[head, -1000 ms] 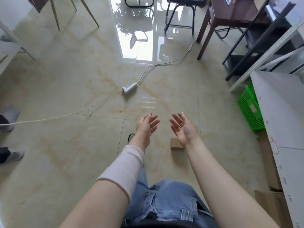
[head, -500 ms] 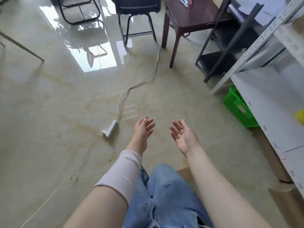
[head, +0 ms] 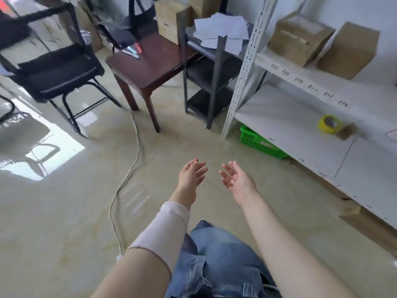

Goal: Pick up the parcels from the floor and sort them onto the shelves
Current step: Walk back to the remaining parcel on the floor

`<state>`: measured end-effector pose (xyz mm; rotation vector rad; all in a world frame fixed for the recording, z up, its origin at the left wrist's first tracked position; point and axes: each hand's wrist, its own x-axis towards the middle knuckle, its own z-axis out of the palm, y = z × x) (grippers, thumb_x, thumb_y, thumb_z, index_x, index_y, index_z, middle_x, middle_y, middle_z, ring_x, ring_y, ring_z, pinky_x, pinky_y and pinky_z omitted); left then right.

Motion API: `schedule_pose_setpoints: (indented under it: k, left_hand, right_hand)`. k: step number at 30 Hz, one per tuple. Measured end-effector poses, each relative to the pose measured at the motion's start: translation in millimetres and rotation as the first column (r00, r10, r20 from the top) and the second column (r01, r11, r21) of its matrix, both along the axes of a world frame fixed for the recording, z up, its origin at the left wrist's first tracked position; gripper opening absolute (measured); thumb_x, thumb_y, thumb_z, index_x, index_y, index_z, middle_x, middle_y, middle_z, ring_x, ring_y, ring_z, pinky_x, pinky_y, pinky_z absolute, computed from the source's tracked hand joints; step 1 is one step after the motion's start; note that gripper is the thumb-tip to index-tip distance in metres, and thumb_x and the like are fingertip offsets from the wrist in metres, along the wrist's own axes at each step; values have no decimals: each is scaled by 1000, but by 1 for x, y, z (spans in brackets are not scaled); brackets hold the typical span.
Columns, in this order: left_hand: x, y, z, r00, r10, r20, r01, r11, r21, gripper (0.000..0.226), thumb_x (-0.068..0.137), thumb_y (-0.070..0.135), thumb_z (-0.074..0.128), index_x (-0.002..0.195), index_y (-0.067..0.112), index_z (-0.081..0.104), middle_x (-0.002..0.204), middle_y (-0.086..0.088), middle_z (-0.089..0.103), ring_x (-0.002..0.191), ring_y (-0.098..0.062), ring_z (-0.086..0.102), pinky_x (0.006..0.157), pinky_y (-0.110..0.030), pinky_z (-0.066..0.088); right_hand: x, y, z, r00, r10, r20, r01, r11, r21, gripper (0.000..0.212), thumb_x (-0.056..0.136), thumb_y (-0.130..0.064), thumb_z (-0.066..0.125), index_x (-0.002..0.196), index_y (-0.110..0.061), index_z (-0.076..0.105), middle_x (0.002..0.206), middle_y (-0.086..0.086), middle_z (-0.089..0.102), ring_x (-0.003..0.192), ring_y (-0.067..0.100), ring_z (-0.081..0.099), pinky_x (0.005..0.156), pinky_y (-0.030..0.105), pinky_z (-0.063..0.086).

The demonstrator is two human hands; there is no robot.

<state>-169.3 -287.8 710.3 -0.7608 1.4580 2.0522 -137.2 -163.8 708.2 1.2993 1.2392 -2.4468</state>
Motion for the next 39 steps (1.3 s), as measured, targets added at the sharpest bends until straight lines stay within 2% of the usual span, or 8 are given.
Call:
schedule_pose_setpoints:
  k: [9, 14, 18, 22, 27, 32, 34, 39]
  left_hand:
    - [-104, 111, 8, 860, -511, -19, 510, 860, -13, 37, 100, 18, 40, 135, 6, 47, 114, -7, 62, 100, -23, 61, 74, -23, 47]
    - [-127, 169, 8, 572, -820, -23, 820, 572, 1, 30, 100, 19, 41, 128, 10, 50, 119, -7, 62, 95, -20, 63, 76, -23, 48]
    - [-113, 199, 5, 336, -942, -9, 942, 336, -5, 33, 100, 19, 42, 129, 9, 51, 115, -5, 62, 86, -14, 63, 73, -22, 48]
    - [-62, 206, -7, 69, -997, 38, 997, 70, 39, 27, 99, 20, 44, 123, 11, 52, 118, -7, 62, 84, -13, 64, 76, -23, 47]
    - [17, 210, -13, -258, -965, 53, 966, -256, 35, 27, 99, 20, 43, 124, 12, 50, 114, -4, 62, 97, -19, 62, 77, -22, 46]
    - [78, 211, -23, -460, -885, 74, 886, -463, -31, 17, 99, 20, 43, 94, 16, 59, 93, 2, 66, 86, -17, 62, 73, -23, 46]
    - [96, 211, -30, -502, -860, 93, 859, -509, -63, 24, 100, 19, 41, 85, 18, 59, 83, 5, 66, 78, -12, 60, 71, -23, 45]
    - [119, 214, -43, -597, -788, 149, 789, -611, -70, 36, 101, 20, 39, 133, 9, 48, 123, -7, 63, 96, -17, 60, 77, -22, 46]
  right_hand:
    - [-39, 68, 9, 823, -567, 22, 567, 822, -49, 30, 99, -22, 46, 125, -8, 52, 90, 2, 65, 78, 18, 62, 69, 26, 47]
    - [-25, 83, 14, 552, -833, 33, 834, 550, -55, 43, 101, -24, 40, 140, -4, 44, 121, 8, 62, 115, 28, 57, 105, 36, 40]
    - [-5, 68, 16, 333, -940, 78, 943, 333, -11, 42, 100, -25, 44, 140, -10, 43, 125, 6, 59, 113, 23, 56, 97, 32, 43]
    - [33, 43, 14, 22, -992, 125, 1000, 21, -13, 29, 97, -19, 52, 125, -13, 50, 121, 7, 60, 103, 22, 61, 77, 24, 48]
    - [92, 14, 13, -277, -954, 118, 960, -280, -15, 17, 96, -20, 51, 87, -10, 61, 88, 4, 64, 76, 16, 59, 72, 23, 46]
    - [136, -5, -9, -430, -893, 130, 899, -437, -28, 19, 98, -26, 48, 95, -12, 61, 103, 5, 63, 103, 24, 57, 94, 32, 45]
    - [149, -11, -19, -479, -865, 148, 871, -489, -44, 22, 97, -26, 50, 111, -11, 57, 103, 4, 64, 104, 24, 58, 88, 29, 47]
    - [169, -16, -34, -546, -815, 197, 822, -566, -66, 28, 97, -25, 51, 119, -10, 53, 102, 3, 64, 96, 23, 62, 79, 26, 48]
